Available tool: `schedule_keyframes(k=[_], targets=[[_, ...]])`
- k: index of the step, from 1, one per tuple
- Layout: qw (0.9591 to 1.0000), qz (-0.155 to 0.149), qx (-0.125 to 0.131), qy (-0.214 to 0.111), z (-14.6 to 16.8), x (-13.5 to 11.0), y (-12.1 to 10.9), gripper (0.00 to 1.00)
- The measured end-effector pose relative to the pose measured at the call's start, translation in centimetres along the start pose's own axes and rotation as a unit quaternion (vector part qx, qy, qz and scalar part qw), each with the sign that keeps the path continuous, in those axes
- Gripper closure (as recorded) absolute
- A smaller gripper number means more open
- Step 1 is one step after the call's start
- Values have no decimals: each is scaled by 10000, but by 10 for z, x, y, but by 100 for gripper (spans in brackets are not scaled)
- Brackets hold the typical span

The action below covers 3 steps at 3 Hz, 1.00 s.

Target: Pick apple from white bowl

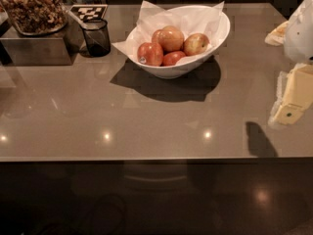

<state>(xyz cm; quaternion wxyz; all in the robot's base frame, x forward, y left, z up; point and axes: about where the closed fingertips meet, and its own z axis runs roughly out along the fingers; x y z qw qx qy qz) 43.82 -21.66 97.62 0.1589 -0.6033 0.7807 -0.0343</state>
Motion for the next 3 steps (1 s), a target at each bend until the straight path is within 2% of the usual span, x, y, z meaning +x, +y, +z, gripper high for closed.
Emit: schedule_keyframes(k=[1,2,3], targets=[[10000,-28,45,-79,-3,-5,-5,0],[9980,-376,20,-508,-4,-30,-29,0],[9905,-650,-141,-1207,-6,-70,-64,0]])
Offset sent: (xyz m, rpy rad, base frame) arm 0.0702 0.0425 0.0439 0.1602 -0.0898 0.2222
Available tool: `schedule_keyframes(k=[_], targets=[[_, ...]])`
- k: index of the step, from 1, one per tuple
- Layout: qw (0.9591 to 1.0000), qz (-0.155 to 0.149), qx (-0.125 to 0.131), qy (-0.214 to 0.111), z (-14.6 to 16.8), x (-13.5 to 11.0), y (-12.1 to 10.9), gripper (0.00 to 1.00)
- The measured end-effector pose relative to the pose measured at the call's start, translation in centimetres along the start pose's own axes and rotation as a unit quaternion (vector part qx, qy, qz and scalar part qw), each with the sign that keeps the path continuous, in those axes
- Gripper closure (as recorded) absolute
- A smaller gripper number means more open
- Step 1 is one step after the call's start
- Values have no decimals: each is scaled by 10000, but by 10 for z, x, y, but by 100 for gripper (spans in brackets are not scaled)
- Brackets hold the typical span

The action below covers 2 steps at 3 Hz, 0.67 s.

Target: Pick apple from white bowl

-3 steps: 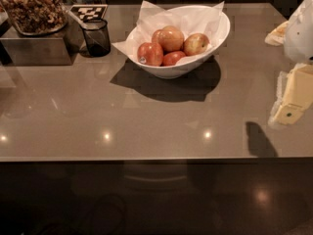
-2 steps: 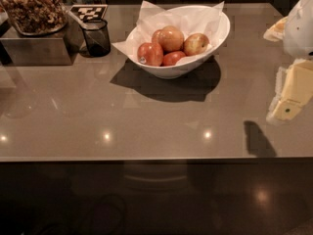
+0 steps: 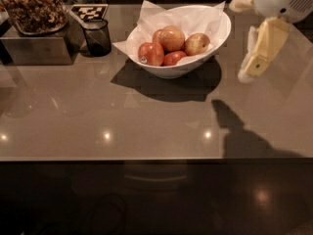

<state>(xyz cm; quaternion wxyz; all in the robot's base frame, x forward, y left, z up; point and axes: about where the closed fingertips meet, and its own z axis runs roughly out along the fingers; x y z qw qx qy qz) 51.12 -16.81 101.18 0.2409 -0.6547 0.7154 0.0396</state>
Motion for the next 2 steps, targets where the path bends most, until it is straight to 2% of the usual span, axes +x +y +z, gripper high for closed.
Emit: schedule_keyframes(k=[1,2], targets=[[9993,-52,296,-203,-20,-12,-16,0],[9992,52,334,-235,-16,-9,-16,0]])
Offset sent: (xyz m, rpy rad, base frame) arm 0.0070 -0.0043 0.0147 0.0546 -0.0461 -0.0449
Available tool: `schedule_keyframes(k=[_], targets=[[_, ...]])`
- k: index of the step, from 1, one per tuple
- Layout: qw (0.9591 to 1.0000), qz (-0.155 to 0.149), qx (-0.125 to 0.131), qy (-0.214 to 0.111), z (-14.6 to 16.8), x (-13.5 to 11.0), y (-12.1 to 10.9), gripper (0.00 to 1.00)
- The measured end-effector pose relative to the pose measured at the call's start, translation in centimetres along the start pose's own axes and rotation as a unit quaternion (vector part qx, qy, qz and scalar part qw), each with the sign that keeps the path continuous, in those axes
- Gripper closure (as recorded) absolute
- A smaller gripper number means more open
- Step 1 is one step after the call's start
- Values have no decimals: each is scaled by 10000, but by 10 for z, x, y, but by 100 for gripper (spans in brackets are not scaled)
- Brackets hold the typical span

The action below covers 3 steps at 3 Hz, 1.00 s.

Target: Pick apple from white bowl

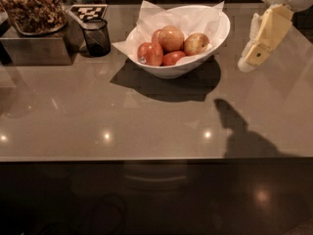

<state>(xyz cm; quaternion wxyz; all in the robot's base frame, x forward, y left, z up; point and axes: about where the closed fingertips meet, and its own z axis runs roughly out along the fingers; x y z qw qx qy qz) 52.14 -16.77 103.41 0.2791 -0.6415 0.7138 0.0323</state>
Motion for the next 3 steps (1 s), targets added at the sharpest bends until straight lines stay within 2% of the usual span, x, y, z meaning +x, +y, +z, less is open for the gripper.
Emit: schedule_keyframes(k=[1,2,3], targets=[[9988,324,212,-283,7,4,-18,0],[9991,168,90,-386,40,-27,-67,0],[9987,191,134,-463,40,-32,-69,0]])
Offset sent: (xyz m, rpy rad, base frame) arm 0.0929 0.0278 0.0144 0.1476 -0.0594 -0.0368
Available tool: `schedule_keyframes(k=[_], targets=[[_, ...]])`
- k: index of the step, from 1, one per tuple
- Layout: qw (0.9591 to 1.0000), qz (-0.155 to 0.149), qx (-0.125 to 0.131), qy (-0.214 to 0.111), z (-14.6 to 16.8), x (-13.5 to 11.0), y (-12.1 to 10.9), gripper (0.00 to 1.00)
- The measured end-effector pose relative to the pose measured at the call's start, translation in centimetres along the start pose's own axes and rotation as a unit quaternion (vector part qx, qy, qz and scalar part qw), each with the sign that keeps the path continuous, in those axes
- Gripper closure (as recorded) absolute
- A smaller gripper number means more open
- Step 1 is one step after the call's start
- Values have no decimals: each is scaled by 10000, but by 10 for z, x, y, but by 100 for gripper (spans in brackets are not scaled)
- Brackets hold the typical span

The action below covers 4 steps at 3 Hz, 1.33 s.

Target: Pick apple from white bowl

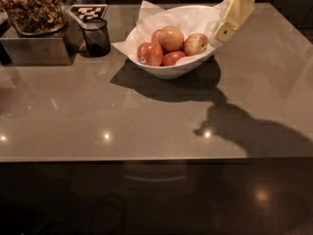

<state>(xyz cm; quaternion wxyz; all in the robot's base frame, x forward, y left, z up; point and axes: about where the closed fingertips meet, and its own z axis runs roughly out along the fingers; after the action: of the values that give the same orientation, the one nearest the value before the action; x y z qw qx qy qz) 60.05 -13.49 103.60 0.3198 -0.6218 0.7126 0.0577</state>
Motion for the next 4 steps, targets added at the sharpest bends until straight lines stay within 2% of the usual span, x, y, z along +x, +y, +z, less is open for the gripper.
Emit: schedule_keyframes(k=[1,2,3,4], targets=[[9983,450,221,-302,5,11,2,0],[9948,588,606,-571,16,6,-17,0],[9948,588,605,-571,16,6,-17,0],[9948,591,605,-571,16,6,-17,19]])
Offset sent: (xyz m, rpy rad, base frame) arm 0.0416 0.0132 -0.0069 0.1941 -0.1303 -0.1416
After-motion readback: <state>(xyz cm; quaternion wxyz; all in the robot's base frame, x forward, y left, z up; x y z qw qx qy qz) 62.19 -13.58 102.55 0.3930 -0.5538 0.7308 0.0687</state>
